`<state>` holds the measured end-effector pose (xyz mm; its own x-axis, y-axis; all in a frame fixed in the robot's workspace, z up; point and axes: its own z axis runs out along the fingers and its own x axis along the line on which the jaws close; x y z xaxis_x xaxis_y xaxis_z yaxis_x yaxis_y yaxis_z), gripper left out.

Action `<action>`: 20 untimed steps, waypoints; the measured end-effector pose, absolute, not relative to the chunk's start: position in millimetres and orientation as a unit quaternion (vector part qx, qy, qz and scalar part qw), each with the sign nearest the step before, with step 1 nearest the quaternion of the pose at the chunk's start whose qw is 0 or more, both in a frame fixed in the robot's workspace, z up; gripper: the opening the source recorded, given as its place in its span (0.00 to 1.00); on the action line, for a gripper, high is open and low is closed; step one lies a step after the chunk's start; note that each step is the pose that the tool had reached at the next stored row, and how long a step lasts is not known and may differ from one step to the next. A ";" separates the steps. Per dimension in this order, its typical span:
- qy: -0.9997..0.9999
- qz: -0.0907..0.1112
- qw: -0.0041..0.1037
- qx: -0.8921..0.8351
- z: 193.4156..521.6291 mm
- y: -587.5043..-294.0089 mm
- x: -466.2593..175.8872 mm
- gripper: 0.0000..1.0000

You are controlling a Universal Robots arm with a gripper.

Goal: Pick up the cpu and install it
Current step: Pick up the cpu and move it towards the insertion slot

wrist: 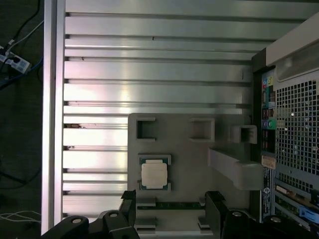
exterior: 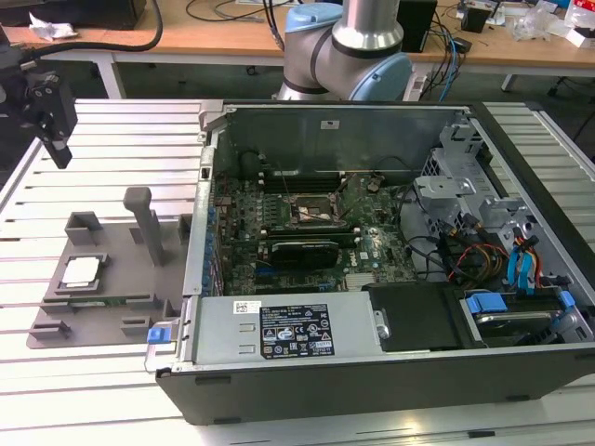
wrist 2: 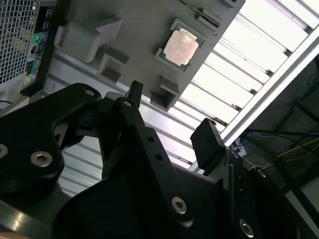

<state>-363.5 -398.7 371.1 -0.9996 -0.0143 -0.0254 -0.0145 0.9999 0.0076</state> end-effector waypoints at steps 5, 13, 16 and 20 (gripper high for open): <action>1.000 0.004 0.013 -0.007 366.5 -398.7 -363.5 0.66; 1.000 0.004 0.013 -0.007 361.1 -398.7 -363.5 0.66; 1.000 0.004 0.013 -0.007 359.2 -398.7 -363.5 0.66; 1.000 0.004 0.013 -0.007 354.4 -398.7 -363.5 0.66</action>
